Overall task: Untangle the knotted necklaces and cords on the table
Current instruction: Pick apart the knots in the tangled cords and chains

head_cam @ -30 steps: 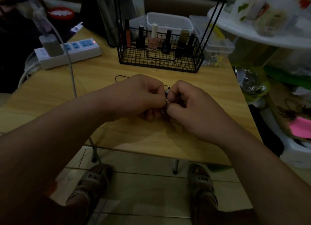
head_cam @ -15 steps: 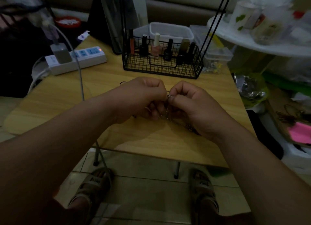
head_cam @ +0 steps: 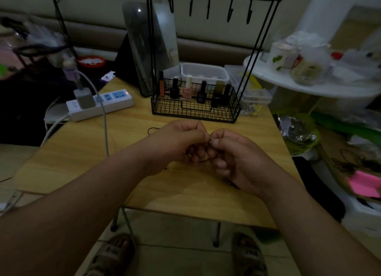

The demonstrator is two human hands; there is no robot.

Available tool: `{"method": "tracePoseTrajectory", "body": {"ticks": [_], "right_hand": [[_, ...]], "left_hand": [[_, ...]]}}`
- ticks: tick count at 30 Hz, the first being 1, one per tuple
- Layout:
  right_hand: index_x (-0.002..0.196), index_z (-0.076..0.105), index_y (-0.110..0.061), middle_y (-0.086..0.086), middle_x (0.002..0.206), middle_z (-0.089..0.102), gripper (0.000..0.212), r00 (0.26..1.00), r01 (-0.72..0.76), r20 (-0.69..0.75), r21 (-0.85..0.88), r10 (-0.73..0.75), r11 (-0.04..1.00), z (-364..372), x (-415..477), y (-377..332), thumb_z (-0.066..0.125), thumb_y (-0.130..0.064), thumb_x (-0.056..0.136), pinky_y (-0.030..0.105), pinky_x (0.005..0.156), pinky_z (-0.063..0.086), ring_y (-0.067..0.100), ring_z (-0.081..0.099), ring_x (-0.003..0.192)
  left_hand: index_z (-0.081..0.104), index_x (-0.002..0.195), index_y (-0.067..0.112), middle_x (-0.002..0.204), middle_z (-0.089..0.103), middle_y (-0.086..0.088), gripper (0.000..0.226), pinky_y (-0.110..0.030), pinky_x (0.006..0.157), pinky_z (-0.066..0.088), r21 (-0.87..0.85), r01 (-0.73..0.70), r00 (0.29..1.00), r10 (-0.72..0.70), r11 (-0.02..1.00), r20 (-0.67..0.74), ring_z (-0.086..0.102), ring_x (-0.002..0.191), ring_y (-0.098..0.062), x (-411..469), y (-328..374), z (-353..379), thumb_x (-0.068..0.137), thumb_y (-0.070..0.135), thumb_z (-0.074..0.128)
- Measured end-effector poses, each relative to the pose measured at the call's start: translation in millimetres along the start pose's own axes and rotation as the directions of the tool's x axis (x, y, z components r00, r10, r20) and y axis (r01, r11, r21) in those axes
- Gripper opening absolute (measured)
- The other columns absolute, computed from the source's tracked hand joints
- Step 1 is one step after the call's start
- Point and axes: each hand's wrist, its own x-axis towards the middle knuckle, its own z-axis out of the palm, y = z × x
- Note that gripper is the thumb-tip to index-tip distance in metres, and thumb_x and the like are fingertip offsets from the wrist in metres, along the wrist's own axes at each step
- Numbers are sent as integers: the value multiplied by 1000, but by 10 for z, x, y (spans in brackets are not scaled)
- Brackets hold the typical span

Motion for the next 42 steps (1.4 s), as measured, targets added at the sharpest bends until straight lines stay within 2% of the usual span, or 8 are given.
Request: {"method": "tracePoseTrajectory", "body": {"ticks": [3, 7, 12, 18, 22, 31, 38, 42], "right_hand": [[96, 56, -14, 3, 74, 55, 7, 998, 55, -25, -145, -59, 988, -19, 12, -14, 59, -17, 102, 18, 41, 24, 8, 34, 49], [95, 60, -15, 2, 77, 57, 7, 983, 132, -86, -303, -165, 944, -36, 9, 0, 61, -18, 102, 21, 49, 39, 9, 49, 57], [93, 65, -15, -3, 73, 63, 12, 964, 137, -184, -273, -191, 952, 27, 45, 32, 59, -17, 103, 23, 54, 45, 9, 57, 64], [92, 62, -15, -4, 59, 52, 18, 955, 83, -254, -273, -155, 958, 22, 77, 16, 52, -21, 106, 20, 43, 34, 8, 43, 52], [97, 63, -13, -3, 62, 54, 15, 963, 57, -235, -314, -135, 948, -37, 51, -18, 54, -23, 104, 22, 44, 29, 9, 41, 51], [103, 68, -23, -2, 76, 67, 7, 961, 139, -123, -558, -247, 818, -20, -23, 3, 71, -25, 96, 25, 58, 48, 7, 59, 64], [99, 72, -21, 6, 85, 72, 5, 926, 188, -168, -571, -338, 799, -7, -35, 9, 73, -22, 95, 28, 60, 54, 11, 62, 67], [101, 69, -9, 15, 92, 74, 6, 939, 190, -193, -399, -285, 897, -9, -39, 0, 69, -13, 97, 26, 61, 54, 12, 65, 71]], "left_hand": [[66, 96, 9, 83, 67, -12, 9, -30, 66, 55, -34, 21, 1000, -22, 999, -16, 61, 76, -22, 12, -15, -15, 100, 14, 60], [66, 95, 9, 89, 66, -11, 8, -28, 71, 57, -50, 21, 998, -24, 999, -51, 62, 85, -22, 25, -21, -1, 100, 12, 60], [65, 90, 10, 89, 67, -12, 8, -43, 86, 53, 12, -8, 995, 9, 1000, -104, 63, 89, -25, 81, -33, 4, 97, 12, 62], [61, 91, 9, 92, 76, -14, 12, -43, 96, 59, -43, 4, 993, -9, 999, -119, 77, 93, -28, 69, 4, -31, 102, 9, 57], [62, 99, 8, 89, 77, -10, 5, -51, 103, 56, -3, 16, 994, -17, 1000, -112, 77, 97, -31, 29, 15, -52, 102, 10, 59], [65, 98, 7, 89, 77, -6, 10, -49, 99, 57, 113, -24, 992, 38, 993, -123, 75, 88, -17, -10, 6, -34, 102, 16, 61], [61, 103, 7, 92, 79, -5, 13, -32, 91, 61, 137, -37, 994, 51, 990, -100, 77, 91, -14, -33, 4, 14, 106, 18, 55], [61, 101, 10, 94, 78, -6, 13, -39, 96, 59, 149, -35, 991, 53, 988, -122, 75, 97, -21, -18, 1, 36, 106, 21, 55]]}}
